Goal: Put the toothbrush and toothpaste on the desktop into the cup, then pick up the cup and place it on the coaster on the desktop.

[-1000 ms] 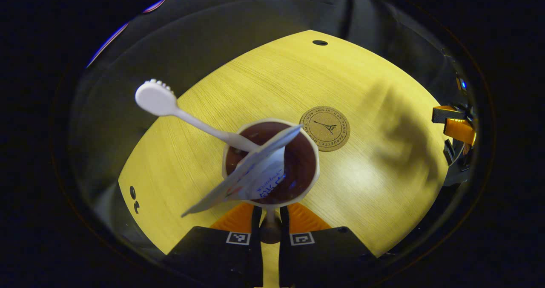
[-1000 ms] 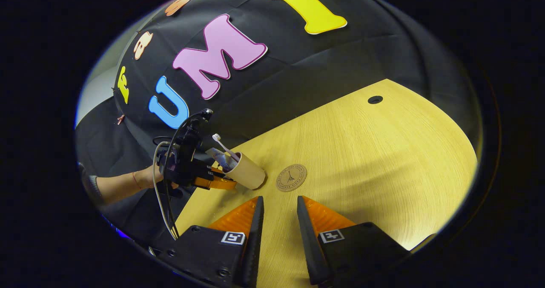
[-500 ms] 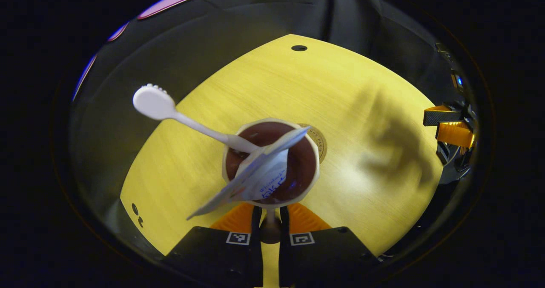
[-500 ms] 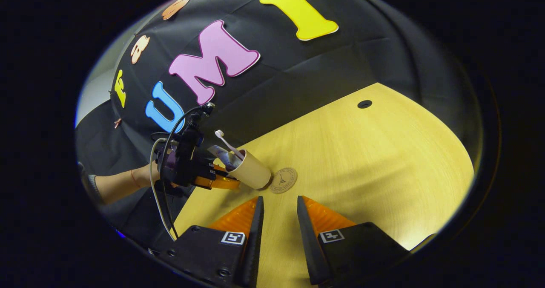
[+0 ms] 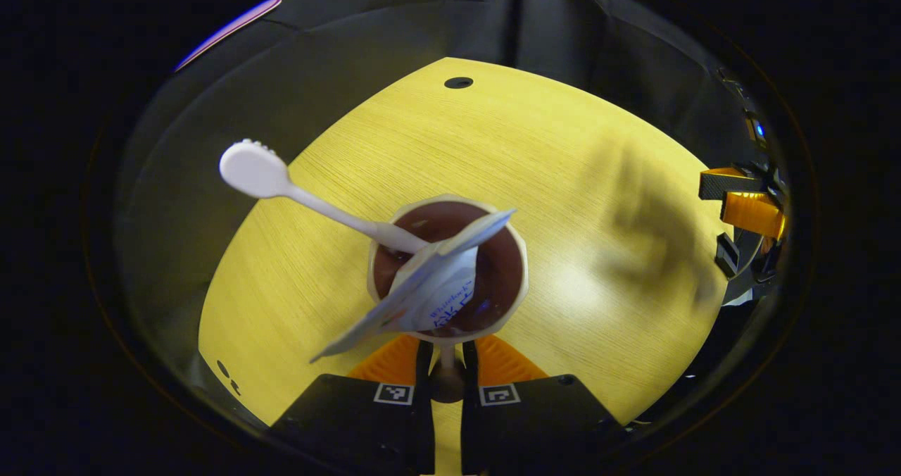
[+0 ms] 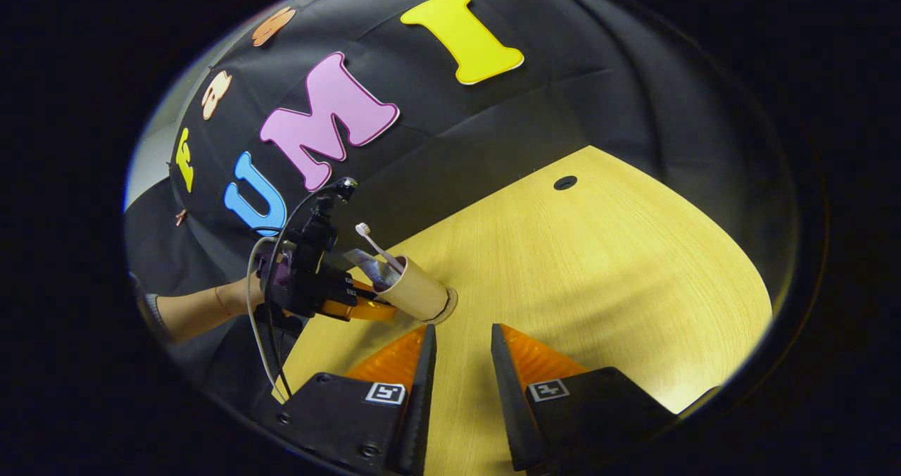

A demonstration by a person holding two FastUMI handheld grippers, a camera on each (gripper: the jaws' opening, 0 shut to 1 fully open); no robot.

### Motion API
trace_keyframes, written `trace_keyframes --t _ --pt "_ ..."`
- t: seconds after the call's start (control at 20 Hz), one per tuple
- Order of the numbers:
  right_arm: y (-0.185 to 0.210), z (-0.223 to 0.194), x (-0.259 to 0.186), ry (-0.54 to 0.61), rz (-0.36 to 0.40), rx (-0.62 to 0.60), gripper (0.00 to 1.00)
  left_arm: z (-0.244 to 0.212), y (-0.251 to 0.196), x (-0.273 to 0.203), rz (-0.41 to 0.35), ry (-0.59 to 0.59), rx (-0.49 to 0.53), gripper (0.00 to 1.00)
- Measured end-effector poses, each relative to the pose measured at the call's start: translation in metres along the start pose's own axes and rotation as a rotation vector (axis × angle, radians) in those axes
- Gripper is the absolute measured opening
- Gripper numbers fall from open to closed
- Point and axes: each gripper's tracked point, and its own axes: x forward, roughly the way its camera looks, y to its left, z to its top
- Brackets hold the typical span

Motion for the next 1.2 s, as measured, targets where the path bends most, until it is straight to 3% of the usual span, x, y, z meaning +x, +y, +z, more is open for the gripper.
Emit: trace_keyframes --t 0.15,0.2,0.25,0.35,0.65,0.9,1.2 --pt "-0.004 0.001 -0.002 -0.003 -0.006 0.001 0.48 0.001 0.001 0.003 0.001 0.003 -0.003 0.19" --pt "-0.004 0.000 -0.002 -0.001 -0.007 0.003 0.48 0.000 0.001 0.003 0.005 0.010 -0.004 0.24" --pt "-0.005 0.001 -0.003 -0.002 -0.008 0.007 0.48 -0.002 0.002 0.002 0.018 0.008 -0.006 0.22" --pt "-0.007 0.006 -0.003 -0.009 -0.011 0.021 0.48 -0.004 0.007 0.000 0.048 0.002 -0.005 0.29" --pt "-0.009 0.012 -0.005 -0.028 -0.031 0.029 0.48 -0.015 -0.003 -0.017 0.041 -0.049 0.020 0.96" --pt "-0.008 0.014 -0.015 -0.053 -0.062 0.036 0.48 -0.017 -0.001 -0.063 0.129 -0.225 0.019 1.00" --pt "0.013 0.019 -0.029 -0.081 -0.081 0.037 0.48 -0.042 -0.004 -0.179 0.310 -0.528 -0.098 0.99"
